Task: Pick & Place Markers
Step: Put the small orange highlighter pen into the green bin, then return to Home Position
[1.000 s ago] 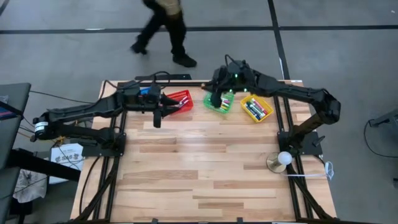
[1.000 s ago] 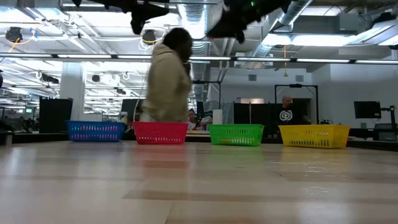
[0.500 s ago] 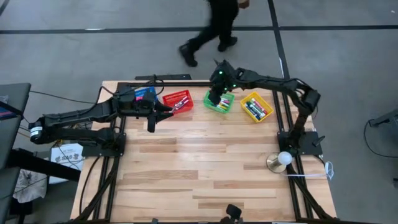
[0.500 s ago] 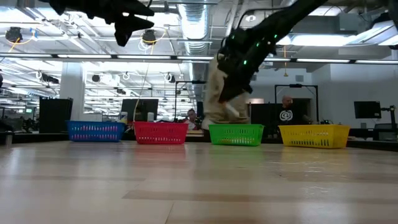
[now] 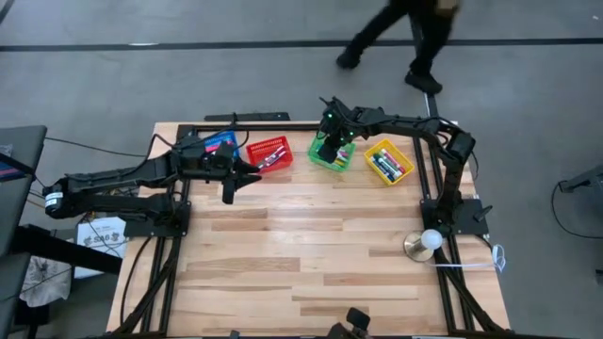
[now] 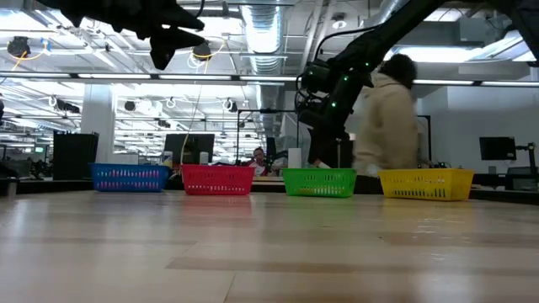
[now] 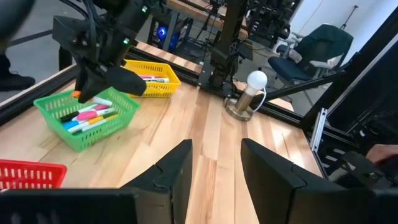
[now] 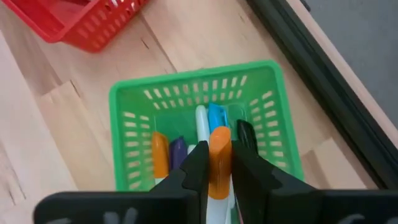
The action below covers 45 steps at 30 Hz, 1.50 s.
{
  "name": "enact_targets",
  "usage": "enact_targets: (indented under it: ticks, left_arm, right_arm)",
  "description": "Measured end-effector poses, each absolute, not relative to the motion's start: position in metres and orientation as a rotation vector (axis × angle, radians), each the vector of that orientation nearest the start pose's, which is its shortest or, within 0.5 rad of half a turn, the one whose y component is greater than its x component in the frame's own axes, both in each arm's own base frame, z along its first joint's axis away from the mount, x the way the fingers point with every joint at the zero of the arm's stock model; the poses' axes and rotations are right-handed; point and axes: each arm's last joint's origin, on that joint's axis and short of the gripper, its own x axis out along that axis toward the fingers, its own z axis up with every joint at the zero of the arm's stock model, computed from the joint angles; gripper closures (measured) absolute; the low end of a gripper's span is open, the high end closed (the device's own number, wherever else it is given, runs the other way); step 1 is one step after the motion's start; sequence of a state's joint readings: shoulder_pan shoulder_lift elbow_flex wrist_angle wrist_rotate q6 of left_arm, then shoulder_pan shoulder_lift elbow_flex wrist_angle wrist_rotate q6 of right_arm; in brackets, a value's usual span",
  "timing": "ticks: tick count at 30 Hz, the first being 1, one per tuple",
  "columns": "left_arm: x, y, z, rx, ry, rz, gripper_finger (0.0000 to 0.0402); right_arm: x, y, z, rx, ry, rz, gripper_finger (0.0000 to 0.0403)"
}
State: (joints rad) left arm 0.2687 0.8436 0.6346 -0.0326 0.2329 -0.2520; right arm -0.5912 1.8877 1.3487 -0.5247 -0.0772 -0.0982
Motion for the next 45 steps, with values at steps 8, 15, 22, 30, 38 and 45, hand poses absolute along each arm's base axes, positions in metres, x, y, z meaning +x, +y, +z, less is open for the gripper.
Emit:
enact_targets:
  ticks: [8, 15, 22, 30, 38, 45]
  left_arm:
    - [0.185, 0.044, 0.287, -0.308, 0.214, 0.063, 0.0266]
    - [0.179, 0.042, 0.294, -0.314, 0.168, 0.06, 0.0266]
    - [0.159, 0.037, 0.309, -0.288, 0.068, 0.046, 0.0266]
    - [0.134, 0.032, 0.298, -0.274, 0.002, 0.106, 0.0266]
    - [0.119, 0.032, 0.265, -0.302, -0.034, 0.237, 0.0266]
    - [0.114, 0.031, 0.232, -0.353, -0.04, 0.241, 0.0266]
  right_arm:
    - [0.323, -0.213, 0.197, 0.272, 1.055, -0.406, 0.0325]
    - [0.322, -0.209, 0.202, 0.265, 1.058, -0.398, 0.0259]
    - [0.316, -0.204, 0.23, 0.26, 0.978, -0.419, 0.0225]
    - [0.303, -0.185, 0.291, 0.189, 0.755, -0.429, 0.0216]
    - [0.283, -0.15, 0.354, 0.096, 0.51, -0.393, 0.0222]
    - [0.264, -0.12, 0.388, 0.049, 0.392, -0.342, 0.022]
